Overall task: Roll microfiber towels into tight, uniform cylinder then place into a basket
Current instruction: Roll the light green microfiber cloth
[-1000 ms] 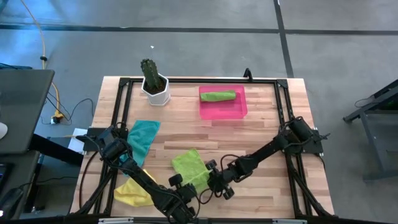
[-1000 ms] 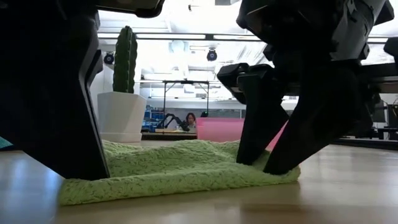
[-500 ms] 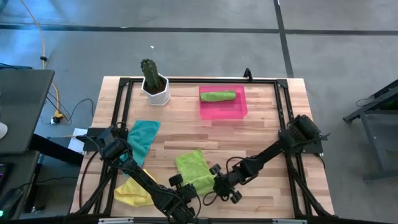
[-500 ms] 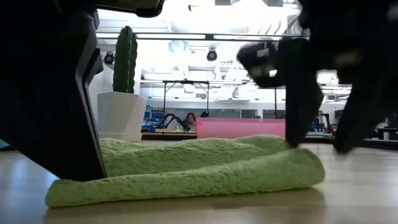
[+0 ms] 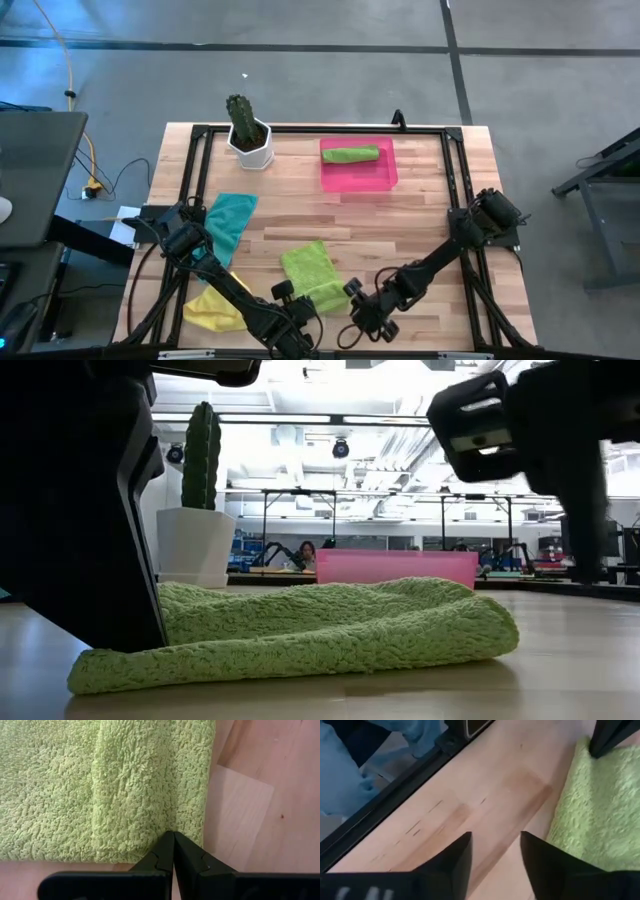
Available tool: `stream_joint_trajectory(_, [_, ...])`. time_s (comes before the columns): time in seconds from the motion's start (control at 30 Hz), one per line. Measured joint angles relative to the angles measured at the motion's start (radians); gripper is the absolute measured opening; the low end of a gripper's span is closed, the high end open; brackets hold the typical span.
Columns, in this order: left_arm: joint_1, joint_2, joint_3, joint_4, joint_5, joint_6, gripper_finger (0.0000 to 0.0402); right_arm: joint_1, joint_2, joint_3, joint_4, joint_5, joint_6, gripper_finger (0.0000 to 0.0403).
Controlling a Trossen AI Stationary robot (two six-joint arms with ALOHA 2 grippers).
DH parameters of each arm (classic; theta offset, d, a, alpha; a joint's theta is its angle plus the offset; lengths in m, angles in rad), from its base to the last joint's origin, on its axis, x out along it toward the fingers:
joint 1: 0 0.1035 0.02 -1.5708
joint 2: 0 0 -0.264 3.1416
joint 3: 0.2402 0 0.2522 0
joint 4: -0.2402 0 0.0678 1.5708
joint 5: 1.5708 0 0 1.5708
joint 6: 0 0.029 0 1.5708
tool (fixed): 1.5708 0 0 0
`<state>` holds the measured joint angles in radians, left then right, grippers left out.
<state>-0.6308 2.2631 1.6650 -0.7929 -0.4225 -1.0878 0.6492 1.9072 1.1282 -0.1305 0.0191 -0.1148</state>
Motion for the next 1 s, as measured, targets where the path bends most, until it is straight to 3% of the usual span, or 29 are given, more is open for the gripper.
stream_joint_trajectory(0.1, [0.000, 0.000, 0.000, 0.000, -0.001, 0.000, 0.0000, -0.008, 0.005, 0.001, 0.025, 0.009, -0.041, 0.0198])
stream_joint_trajectory(0.23, [0.000, 0.000, 0.000, 0.001, -0.003, 0.000, 0.0000, -0.017, 0.027, 0.001, 0.042, 0.122, -0.107, 0.0251])
stream_joint_trajectory(0.4, [-0.001, 0.000, 0.000, 0.012, -0.002, 0.000, 0.0000, -0.033, 0.067, 0.001, 0.039, 0.212, -0.130, 0.0274])
stream_joint_trajectory(0.73, [-0.001, 0.000, 0.000, 0.014, 0.003, 0.000, 0.0000, -0.070, 0.111, 0.007, 0.052, 0.192, -0.030, 0.0243])
stream_joint_trajectory(1.0, [-0.006, 0.000, 0.000, 0.075, 0.024, 0.053, 0.0000, -0.101, 0.114, 0.006, 0.048, 0.187, 0.103, 0.0160])
